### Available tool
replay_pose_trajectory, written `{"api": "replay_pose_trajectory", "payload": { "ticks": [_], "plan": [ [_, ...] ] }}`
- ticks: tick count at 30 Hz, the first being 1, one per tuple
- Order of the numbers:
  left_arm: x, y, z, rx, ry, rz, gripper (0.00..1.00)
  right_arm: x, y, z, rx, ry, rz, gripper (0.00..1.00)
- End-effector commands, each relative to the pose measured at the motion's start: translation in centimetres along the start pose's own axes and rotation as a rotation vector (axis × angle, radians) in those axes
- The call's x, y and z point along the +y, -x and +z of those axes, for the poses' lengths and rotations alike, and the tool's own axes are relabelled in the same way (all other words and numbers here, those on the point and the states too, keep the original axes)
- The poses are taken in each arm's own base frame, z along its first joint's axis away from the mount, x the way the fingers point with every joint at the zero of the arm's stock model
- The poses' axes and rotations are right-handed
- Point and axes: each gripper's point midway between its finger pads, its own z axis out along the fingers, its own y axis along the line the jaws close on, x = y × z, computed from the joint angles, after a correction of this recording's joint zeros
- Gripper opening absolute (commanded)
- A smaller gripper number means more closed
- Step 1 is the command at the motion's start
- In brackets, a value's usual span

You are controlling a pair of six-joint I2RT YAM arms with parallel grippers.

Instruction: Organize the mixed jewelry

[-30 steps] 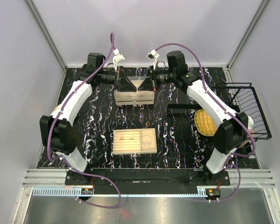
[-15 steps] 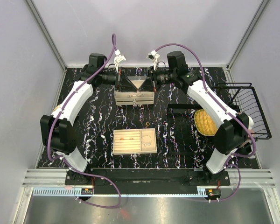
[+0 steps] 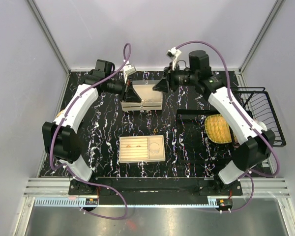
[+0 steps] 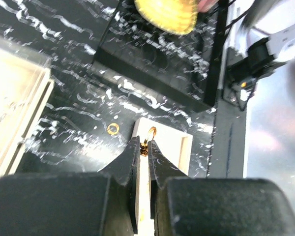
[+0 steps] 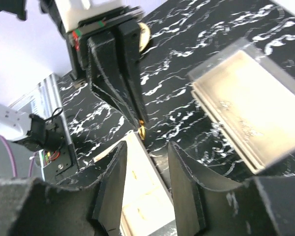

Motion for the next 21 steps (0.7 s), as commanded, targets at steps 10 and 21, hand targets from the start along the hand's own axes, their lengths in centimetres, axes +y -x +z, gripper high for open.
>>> {"api": "replay_pose_trajectory", "payload": {
  "ticks": [10,21],
  "plan": [
    [1.7,-7.8,-3.9,0.298,0.359,0.308,0.0,-5.6,0.2,-8.9,-0.07,-0.339,-0.08,0.46],
    [-1.7,-15.2,-2.9,0.517,0.478,0.442,0.0,-7.2,-3.1,-10.4,-0.014,-0.459,-0.114,0.46]
  ]
}}
